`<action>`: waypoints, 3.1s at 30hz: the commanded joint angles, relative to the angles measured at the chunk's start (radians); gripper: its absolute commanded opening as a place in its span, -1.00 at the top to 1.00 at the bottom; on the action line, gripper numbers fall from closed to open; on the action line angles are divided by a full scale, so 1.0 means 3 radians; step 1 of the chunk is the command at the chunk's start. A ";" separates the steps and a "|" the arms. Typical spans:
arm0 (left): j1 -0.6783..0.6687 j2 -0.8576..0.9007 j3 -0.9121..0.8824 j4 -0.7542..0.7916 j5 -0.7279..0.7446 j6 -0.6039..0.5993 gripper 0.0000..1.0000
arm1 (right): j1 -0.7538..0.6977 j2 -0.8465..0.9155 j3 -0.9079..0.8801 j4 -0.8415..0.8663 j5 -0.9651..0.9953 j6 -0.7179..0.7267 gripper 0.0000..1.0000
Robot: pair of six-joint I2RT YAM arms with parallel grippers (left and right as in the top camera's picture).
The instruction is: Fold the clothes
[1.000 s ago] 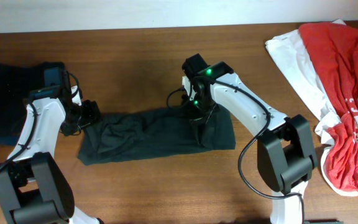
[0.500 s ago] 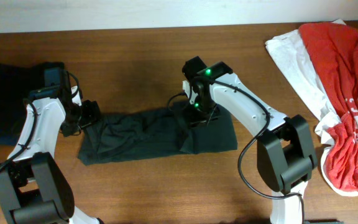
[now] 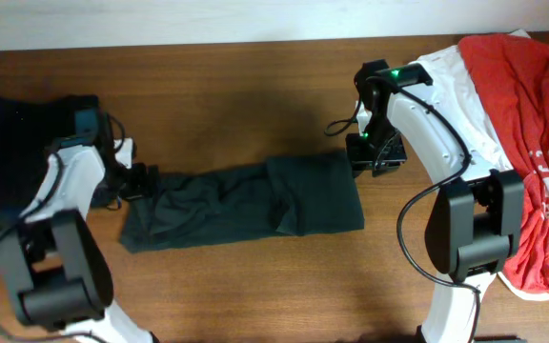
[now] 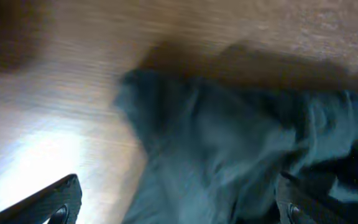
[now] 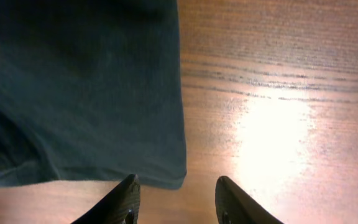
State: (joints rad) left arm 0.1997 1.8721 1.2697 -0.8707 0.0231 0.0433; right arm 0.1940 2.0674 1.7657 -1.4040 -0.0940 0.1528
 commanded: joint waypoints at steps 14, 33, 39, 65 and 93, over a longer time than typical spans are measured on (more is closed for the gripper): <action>0.0390 0.0579 0.1671 -0.1324 -0.0315 -0.0408 0.99 | -0.0322 -0.0102 0.0075 -0.0023 0.0268 -0.0122 0.11; -0.2122 0.0872 0.2321 -0.1726 0.0224 -0.0716 0.89 | -0.0408 -0.0100 0.0074 -0.0020 0.0268 -0.0226 0.08; -0.1901 0.0896 0.2564 -0.2090 -0.0282 -0.0666 0.94 | -0.0408 -0.0102 0.0074 -0.0020 0.0267 -0.0226 0.07; -0.2485 0.1387 0.3258 -0.2636 0.0367 -0.0464 -0.33 | -0.0408 -0.0102 0.0074 -0.0071 0.0267 -0.0234 -0.01; -0.0846 0.1595 0.1600 -0.1923 0.1125 -0.0752 0.58 | 0.0715 0.0809 -0.0042 0.0665 0.0509 -0.0749 0.01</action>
State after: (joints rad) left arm -0.0528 2.3547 1.7546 -1.4879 0.1699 -0.1192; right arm 0.4820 2.2829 1.7493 -1.2320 -0.2085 -0.0967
